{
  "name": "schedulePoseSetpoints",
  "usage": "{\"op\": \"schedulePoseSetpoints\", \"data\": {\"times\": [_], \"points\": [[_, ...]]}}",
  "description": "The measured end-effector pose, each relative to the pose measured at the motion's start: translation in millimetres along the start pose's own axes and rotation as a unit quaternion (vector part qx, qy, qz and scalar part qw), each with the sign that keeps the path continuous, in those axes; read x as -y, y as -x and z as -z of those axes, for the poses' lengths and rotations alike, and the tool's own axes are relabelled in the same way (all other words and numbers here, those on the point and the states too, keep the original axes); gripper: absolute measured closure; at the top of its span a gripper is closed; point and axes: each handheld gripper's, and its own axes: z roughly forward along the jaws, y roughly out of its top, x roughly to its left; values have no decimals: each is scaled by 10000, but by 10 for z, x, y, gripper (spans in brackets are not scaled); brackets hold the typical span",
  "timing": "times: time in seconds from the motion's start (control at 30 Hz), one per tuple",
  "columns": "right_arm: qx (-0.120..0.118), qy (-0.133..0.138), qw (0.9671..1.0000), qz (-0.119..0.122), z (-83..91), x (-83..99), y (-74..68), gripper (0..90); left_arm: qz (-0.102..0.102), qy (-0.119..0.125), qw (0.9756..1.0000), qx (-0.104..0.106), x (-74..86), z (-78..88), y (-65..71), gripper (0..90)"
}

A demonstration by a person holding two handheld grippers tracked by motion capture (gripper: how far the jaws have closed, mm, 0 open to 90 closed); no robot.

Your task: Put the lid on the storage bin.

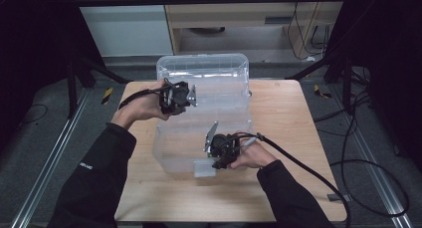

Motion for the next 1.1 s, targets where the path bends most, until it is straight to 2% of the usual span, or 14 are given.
{"op": "schedulePoseSetpoints", "data": {"times": [0.2, 0.23, 0.3, 0.4, 0.43, 0.87, 1.1], "points": [[-26, -11, 10000, 7, 3, 1, -2, 688, -19, -90, 9999, -49, -30, 21, 68, 878], [-23, -14, 10000, 10, 4, 2, -2, 688, -57, -87, 9999, -72, -30, 24, 73, 878], [-20, 2, 10000, 20, 4, 5, -5, 688, 36, -26, 10000, -55, 0, 29, 98, 878], [-7, 19, 10000, 41, 4, 11, -8, 687, 53, 34, 10000, -28, 31, 46, 136, 878], [-14, 29, 10000, 44, 4, 12, -9, 687, 9, 44, 10000, -48, 32, 52, 145, 878], [9, 24, 10000, 81, 10, 18, -25, 683, 43, 36, 10000, 11, 64, 105, 318, 879], [54, 84, 9999, 130, 12, 34, -40, 682, 71, 79, 9999, -32, 83, 108, 386, 878]]}}
